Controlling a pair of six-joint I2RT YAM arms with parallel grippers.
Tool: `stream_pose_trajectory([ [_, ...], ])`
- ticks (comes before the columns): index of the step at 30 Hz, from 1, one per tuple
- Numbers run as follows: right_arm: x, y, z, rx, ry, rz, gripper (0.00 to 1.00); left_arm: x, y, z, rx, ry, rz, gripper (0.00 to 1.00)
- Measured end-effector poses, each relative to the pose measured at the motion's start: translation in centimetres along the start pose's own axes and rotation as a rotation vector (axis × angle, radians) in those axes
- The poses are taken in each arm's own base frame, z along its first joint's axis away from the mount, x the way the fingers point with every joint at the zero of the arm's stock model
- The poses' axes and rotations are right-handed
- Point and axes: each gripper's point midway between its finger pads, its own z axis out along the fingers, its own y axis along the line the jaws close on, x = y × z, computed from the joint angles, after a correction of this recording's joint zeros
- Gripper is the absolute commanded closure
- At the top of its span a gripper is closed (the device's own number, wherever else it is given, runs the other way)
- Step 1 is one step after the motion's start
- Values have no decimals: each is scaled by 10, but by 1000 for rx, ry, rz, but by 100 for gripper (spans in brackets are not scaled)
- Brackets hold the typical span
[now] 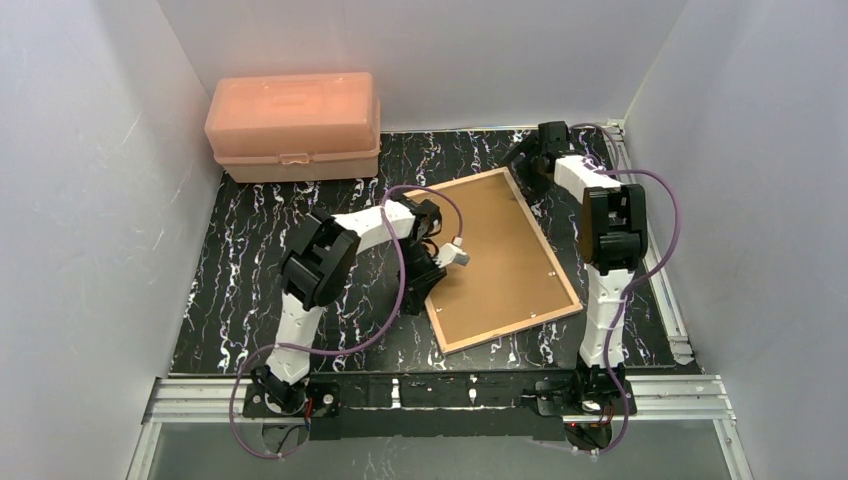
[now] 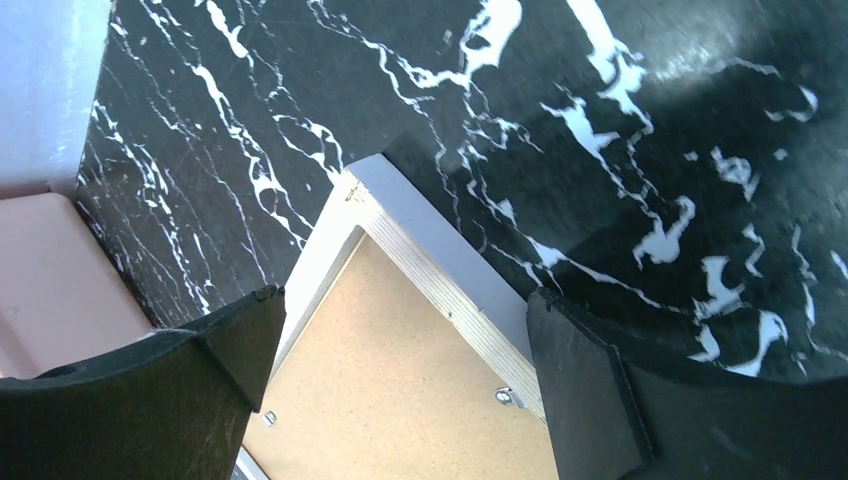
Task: Put the photo into the frame
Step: Adjust the photo frame at the center of the board.
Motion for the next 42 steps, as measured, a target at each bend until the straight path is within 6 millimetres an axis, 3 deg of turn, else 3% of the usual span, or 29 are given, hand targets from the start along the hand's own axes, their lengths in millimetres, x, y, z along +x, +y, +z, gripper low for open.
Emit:
stream_pose_trajectory([
  [9, -4, 20, 14, -72, 22, -27, 1, -32, -35, 24, 64, 28, 71, 82],
  [18, 50, 66, 23, -193, 142, -156, 1, -31, -66, 32, 152, 48, 117, 70],
  [22, 84, 87, 23, -253, 229, -218, 1, -15, -67, 17, 148, 35, 118, 66],
  [26, 116, 103, 21, -298, 322, -288, 1, -2, -62, -32, 132, -48, 78, 65],
  [30, 133, 108, 18, -311, 358, -335, 1, 14, -39, -90, 84, -178, 4, 68],
  [34, 131, 105, 16, -279, 336, -357, 1, 35, 12, -135, -32, -291, -125, 74],
  [39, 97, 71, -8, -141, 247, -329, 1, 55, 93, -173, -174, -413, -290, 79],
  [42, 68, 54, -39, -87, 178, -312, 1, 60, 126, -169, -202, -429, -351, 80],
])
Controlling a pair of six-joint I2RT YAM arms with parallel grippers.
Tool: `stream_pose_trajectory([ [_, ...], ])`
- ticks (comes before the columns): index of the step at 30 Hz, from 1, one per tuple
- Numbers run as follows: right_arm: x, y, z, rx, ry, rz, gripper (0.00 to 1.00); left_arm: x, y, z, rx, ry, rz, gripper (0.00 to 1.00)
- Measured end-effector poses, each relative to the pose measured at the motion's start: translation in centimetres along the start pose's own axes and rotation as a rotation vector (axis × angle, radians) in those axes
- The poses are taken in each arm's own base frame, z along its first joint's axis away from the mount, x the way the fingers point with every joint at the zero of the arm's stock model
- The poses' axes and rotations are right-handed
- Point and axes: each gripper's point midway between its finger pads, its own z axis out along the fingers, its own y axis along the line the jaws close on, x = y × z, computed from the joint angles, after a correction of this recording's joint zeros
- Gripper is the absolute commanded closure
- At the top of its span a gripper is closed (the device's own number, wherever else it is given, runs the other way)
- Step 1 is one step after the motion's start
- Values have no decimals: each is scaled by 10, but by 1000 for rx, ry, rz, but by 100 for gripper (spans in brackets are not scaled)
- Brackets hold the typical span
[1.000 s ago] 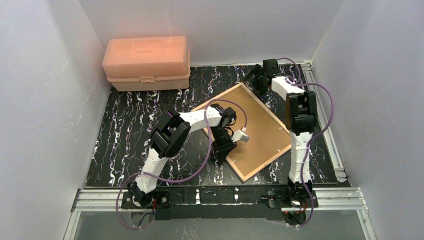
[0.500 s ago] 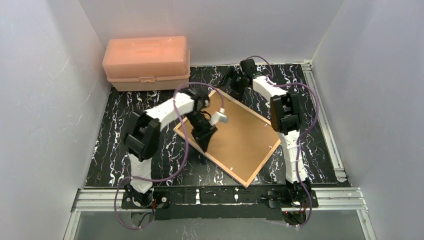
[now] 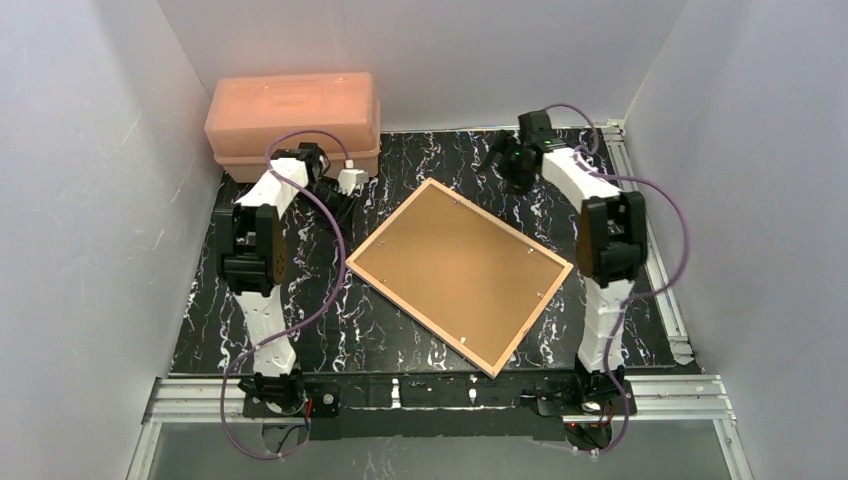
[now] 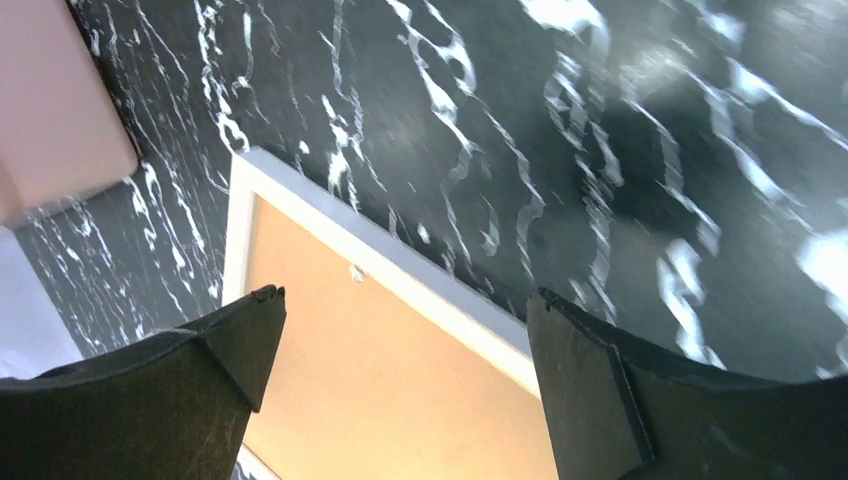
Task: Put the photo into the frame
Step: Adjust the photo frame at the center of the board.
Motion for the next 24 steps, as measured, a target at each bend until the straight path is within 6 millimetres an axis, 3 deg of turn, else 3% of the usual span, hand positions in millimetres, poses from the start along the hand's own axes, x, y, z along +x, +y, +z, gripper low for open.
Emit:
stream_pose_trajectory([
  [3, -1, -16, -44, 33, -64, 16, 1, -2, 15, 20, -3, 0, -37, 80],
  [6, 26, -26, -77, 60, -74, 16, 1, -4, 21, 33, 9, -6, -65, 80],
  [10, 68, -58, -104, 152, -65, 27, 1, -10, 22, 39, 38, -33, -88, 80],
  [14, 95, -102, -131, 279, -65, 71, 1, -13, 21, 40, 56, -54, -87, 81],
  [19, 116, -148, -163, 380, -95, 159, 1, -10, 20, 43, 66, -52, -86, 82],
  [24, 133, -176, -170, 436, -123, 230, 1, 0, 19, 50, 76, -34, -92, 82],
])
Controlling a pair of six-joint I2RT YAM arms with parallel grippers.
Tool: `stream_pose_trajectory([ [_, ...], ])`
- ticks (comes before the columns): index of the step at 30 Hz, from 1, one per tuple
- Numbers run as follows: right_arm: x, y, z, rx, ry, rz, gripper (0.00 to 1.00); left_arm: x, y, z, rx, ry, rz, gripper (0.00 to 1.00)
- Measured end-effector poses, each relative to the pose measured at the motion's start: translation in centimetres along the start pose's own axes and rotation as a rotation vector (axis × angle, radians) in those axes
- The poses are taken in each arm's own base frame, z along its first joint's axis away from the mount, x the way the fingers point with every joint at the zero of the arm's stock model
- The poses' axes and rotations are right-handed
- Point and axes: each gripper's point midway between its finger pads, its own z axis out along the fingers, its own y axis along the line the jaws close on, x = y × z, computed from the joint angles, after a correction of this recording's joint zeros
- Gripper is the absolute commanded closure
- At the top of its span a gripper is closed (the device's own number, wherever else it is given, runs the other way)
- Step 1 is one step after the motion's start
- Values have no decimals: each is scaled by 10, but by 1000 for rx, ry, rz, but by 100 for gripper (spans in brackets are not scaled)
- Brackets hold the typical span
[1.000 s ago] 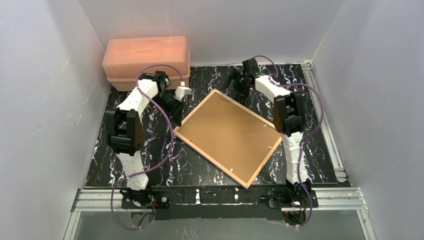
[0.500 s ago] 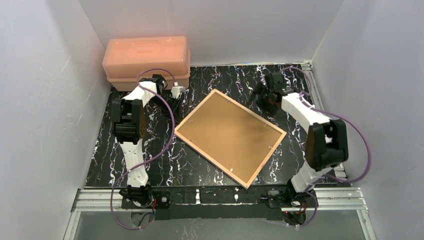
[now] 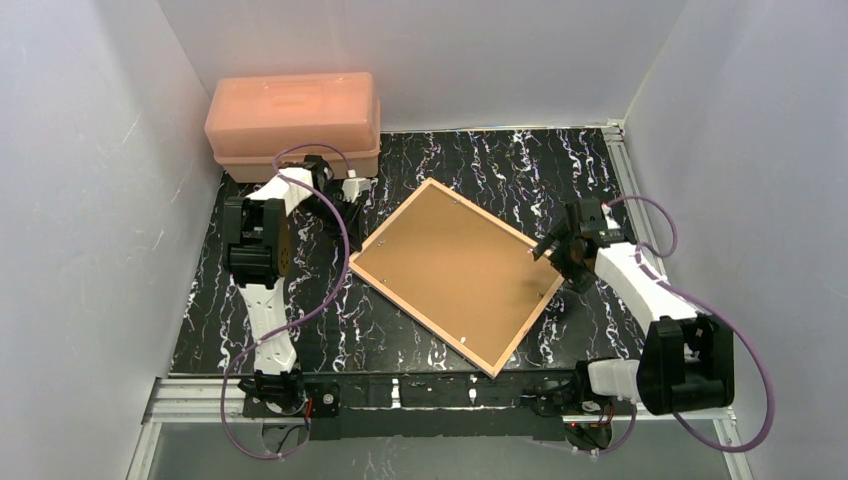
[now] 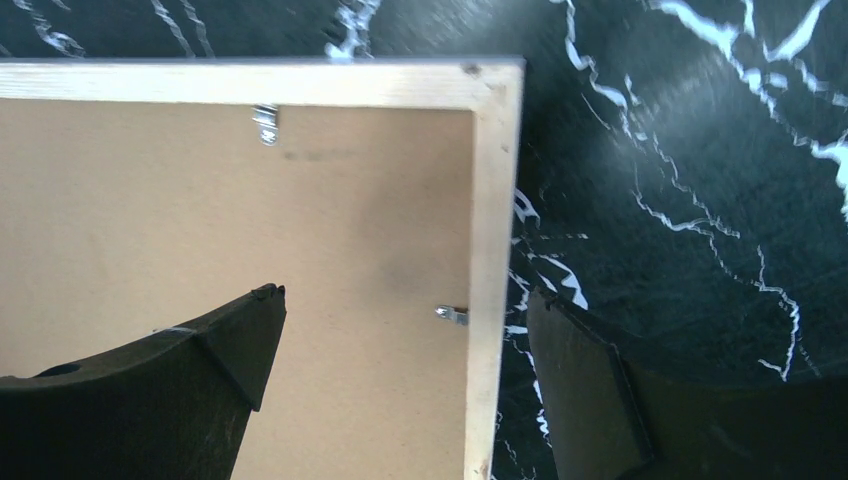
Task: Put the photo into the frame
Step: Adjust the photo frame at the center of the board.
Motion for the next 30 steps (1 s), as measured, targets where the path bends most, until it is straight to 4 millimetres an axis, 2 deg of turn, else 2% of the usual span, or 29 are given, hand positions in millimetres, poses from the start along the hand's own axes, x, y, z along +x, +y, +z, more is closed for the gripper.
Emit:
stream_pose_trajectory([
  [5, 30, -28, 17, 16, 30, 88, 1, 2, -1, 2, 21, -11, -11, 85],
  [9, 31, -29, 28, 6, 43, 132, 1, 2, -2, 1, 36, -27, -13, 95],
  [16, 0, -10, 38, -100, -14, 216, 1, 10, -12, 3, 88, -29, -6, 100],
  [22, -30, 9, 55, -123, -25, 238, 1, 21, -19, 4, 125, -14, -2, 100],
  [30, -73, 55, 74, -192, -34, 188, 1, 58, -40, 4, 180, 61, -25, 97],
])
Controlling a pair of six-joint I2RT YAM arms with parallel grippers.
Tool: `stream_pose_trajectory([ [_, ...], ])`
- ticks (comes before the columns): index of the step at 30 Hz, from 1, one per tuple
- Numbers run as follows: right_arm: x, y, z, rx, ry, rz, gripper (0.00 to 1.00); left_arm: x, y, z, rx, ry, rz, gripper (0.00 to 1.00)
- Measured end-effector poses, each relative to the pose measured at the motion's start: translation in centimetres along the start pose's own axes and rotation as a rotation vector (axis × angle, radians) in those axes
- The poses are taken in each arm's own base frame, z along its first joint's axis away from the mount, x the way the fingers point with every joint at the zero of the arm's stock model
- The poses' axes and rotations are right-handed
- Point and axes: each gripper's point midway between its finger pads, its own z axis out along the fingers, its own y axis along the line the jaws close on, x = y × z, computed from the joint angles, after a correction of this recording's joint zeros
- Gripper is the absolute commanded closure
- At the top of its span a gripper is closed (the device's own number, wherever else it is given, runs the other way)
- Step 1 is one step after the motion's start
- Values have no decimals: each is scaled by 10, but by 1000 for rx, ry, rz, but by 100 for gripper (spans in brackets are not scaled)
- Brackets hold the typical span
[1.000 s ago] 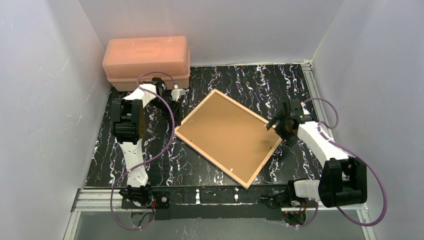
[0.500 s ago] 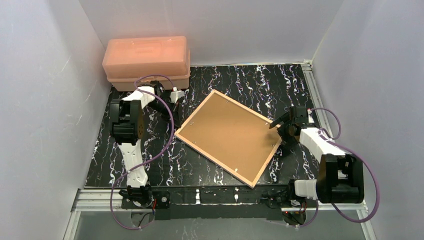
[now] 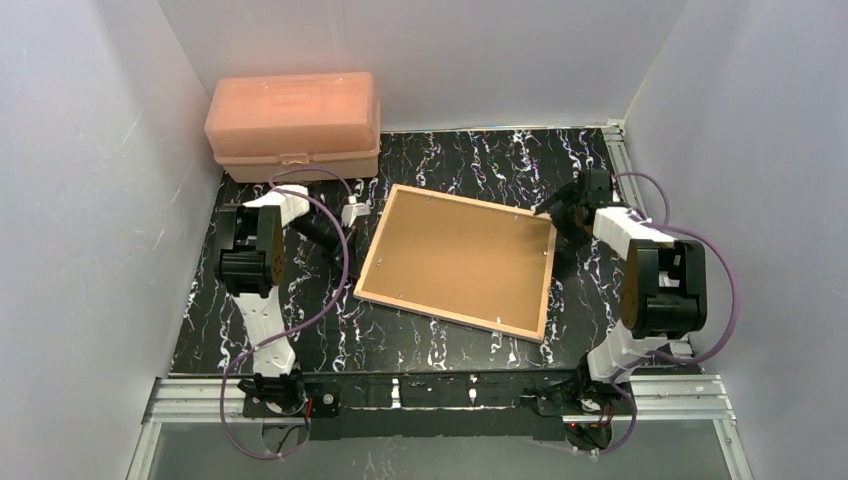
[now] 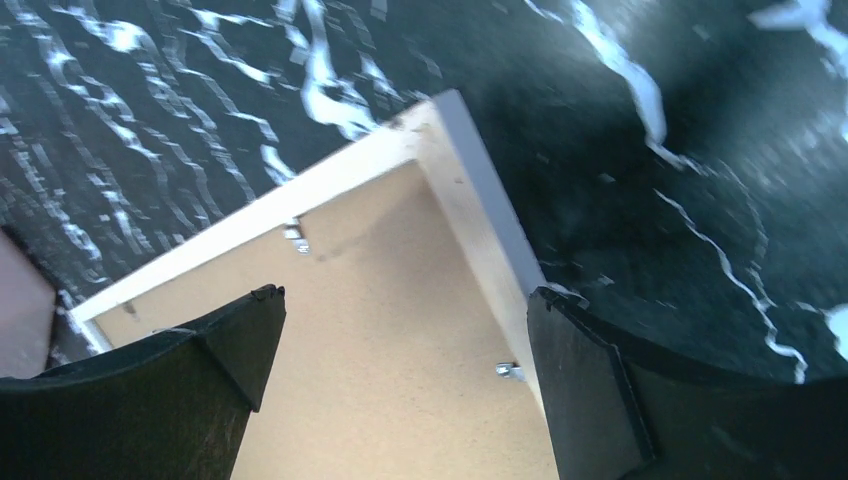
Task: Put the photo into the frame
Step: Adjust the photo frame at the center of the board.
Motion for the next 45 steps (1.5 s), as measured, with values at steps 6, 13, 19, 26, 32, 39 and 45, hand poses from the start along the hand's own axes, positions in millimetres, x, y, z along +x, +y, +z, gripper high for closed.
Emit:
stream_pose_trajectory([
  [6, -38, 48, -14, -62, -78, -84, 1, 29, -16, 3, 15, 53, -33, 93],
  [13, 5, 93, -41, -175, -81, -184, 1, -2, -21, -10, 11, -56, -92, 91],
  [19, 157, 132, -53, -366, 174, -290, 2, -38, -10, -11, 12, -144, -173, 89],
  [26, 226, 166, -53, -486, 294, -274, 4, -40, 0, 3, 44, -141, -265, 87],
  [32, 279, 180, -40, -513, 388, -259, 5, -40, 0, 3, 50, -143, -274, 86],
  [39, 331, 195, -42, -550, 478, -266, 5, -39, 2, 1, 51, -150, -282, 81],
  [45, 330, 210, -44, -579, 477, -234, 6, -39, 10, -1, 27, -159, -271, 78],
])
